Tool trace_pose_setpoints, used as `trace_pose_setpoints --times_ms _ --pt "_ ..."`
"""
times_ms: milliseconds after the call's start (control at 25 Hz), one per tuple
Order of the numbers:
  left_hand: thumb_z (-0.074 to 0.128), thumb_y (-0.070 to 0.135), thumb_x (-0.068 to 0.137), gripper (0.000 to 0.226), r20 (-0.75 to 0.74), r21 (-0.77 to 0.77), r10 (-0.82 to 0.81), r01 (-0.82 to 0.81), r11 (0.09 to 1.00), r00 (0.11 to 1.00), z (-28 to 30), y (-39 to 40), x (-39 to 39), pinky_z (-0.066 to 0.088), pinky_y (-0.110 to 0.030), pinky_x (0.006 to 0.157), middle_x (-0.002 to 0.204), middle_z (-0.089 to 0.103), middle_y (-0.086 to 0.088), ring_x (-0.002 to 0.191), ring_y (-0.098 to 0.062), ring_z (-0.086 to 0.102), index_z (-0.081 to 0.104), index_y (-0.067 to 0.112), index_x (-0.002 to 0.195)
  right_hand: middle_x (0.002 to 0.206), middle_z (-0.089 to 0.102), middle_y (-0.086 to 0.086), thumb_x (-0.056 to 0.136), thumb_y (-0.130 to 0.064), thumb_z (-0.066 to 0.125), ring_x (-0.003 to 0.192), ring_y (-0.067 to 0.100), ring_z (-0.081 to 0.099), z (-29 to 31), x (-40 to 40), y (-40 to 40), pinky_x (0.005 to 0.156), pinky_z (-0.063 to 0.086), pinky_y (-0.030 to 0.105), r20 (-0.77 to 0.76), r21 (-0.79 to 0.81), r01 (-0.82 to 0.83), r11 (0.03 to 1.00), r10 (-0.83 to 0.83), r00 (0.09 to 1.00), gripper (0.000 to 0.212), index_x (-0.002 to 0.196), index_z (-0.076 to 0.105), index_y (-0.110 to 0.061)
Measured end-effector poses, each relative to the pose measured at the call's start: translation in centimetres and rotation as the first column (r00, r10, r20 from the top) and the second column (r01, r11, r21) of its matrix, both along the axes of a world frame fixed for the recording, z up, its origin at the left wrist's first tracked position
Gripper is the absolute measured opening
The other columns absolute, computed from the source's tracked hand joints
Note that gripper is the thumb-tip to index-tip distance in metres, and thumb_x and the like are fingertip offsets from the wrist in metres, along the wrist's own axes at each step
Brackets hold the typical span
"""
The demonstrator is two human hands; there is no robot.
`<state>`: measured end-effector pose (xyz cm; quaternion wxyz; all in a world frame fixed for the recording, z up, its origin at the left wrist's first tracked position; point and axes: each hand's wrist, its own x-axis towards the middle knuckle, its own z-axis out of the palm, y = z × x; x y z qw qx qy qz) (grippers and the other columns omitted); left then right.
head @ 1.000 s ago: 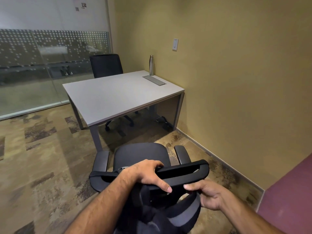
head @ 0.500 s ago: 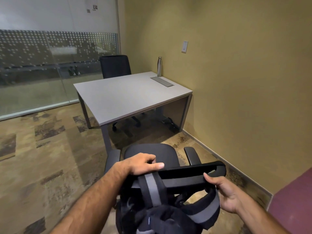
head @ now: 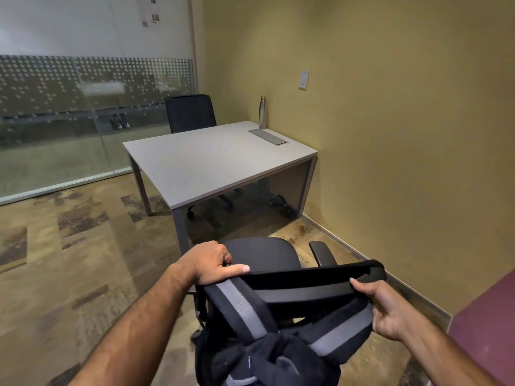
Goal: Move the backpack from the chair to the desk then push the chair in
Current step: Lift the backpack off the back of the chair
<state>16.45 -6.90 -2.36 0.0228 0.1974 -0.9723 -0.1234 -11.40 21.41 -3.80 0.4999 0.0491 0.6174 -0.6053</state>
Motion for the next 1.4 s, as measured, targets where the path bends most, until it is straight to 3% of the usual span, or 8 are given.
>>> trace_pose_setpoints --times_ms 320,480,640,840,1000,1240,1320,1400 --pt "0.049 0.066 0.089 0.064 -0.188 -0.136 -0.061 0.036 0.990 0.980 -0.4 3.3 4.4 0.038 -0.037 0.059 0.055 0.046 -0.002 0.061 -0.024 0.048 0.054 0.014 0.052 0.089 0.077 0.025 0.073 -0.009 0.076 0.071 0.041 0.077 0.7 1.5 0.3 0.057 0.063 0.055 -0.019 -0.006 -0.031 1.000 0.031 0.999 0.030 0.101 0.072 0.003" --pt "0.054 0.053 0.094 0.058 -0.172 -0.260 -0.231 0.182 0.948 0.957 -0.7 5.3 4.7 0.031 -0.036 0.067 0.052 0.056 -0.006 0.065 -0.026 0.047 0.051 0.014 0.051 0.086 0.077 0.026 0.059 0.007 0.084 0.069 0.041 0.076 0.4 2.4 1.3 0.051 0.062 0.053 0.004 -0.032 -0.088 0.996 0.088 0.996 0.041 0.098 0.072 0.004" --pt "0.063 0.046 0.092 0.055 -0.147 -0.295 -0.354 0.301 0.907 0.924 0.0 7.4 3.9 0.035 -0.037 0.067 0.049 0.053 -0.007 0.064 -0.025 0.045 0.045 0.018 0.048 0.098 0.074 0.025 0.066 0.021 0.061 0.064 0.039 0.076 -0.2 3.3 2.5 0.049 0.062 0.052 0.031 0.010 -0.139 0.990 0.139 0.990 0.054 0.112 0.066 -0.006" --pt "0.061 0.044 0.093 0.050 -0.079 -0.302 -0.456 0.415 0.858 0.886 -0.2 10.5 1.8 0.032 -0.038 0.072 0.057 0.056 -0.009 0.065 -0.025 0.048 0.061 0.012 0.054 0.079 0.073 0.031 0.075 0.012 0.063 0.056 0.042 0.073 -1.7 4.5 4.6 0.044 0.059 0.056 0.106 0.096 -0.151 0.984 0.141 0.984 0.038 0.113 0.063 0.012" --pt "0.061 0.042 0.096 0.050 -0.033 -0.335 -0.539 0.499 0.800 0.842 -0.6 12.0 0.2 0.029 -0.037 0.074 0.056 0.059 -0.009 0.067 -0.027 0.049 0.064 0.010 0.057 0.071 0.073 0.025 0.079 0.008 0.058 0.050 0.039 0.071 -1.6 4.5 5.6 0.044 0.060 0.055 0.119 0.114 -0.053 0.992 0.040 0.992 0.024 0.100 0.068 0.005" --pt "0.054 0.050 0.102 0.060 -0.045 -0.155 -0.554 0.542 0.826 0.832 -0.9 14.9 -3.8 0.048 -0.045 0.077 0.067 0.062 -0.013 0.081 -0.032 0.055 0.066 0.005 0.065 0.077 0.074 0.031 0.092 0.014 0.056 0.049 0.030 0.070 1.2 2.5 6.9 0.034 0.055 0.034 -0.173 0.170 0.028 0.985 0.002 0.985 0.005 0.093 0.062 0.016" --pt "0.054 0.054 0.102 0.063 -0.037 -0.103 -0.577 0.571 0.815 0.816 -0.9 16.5 -5.6 0.047 -0.045 0.069 0.063 0.054 -0.010 0.078 -0.030 0.053 0.064 0.005 0.064 0.097 0.072 0.037 0.087 0.013 0.067 0.064 0.029 0.062 2.2 1.5 7.4 0.042 0.049 0.031 -0.345 0.214 0.101 0.972 -0.022 0.938 0.022 0.104 0.055 0.019" --pt "0.052 0.060 0.100 0.066 -0.029 -0.089 -0.607 0.603 0.793 0.794 -0.7 18.3 -7.7 0.041 -0.040 0.062 0.060 0.047 -0.004 0.076 -0.026 0.049 0.056 0.010 0.058 0.077 0.065 0.023 0.082 0.010 0.075 0.063 0.021 0.050 3.2 0.3 7.8 0.045 0.040 0.023 -0.485 0.222 0.135 0.966 -0.010 0.874 0.018 0.079 0.059 0.003"
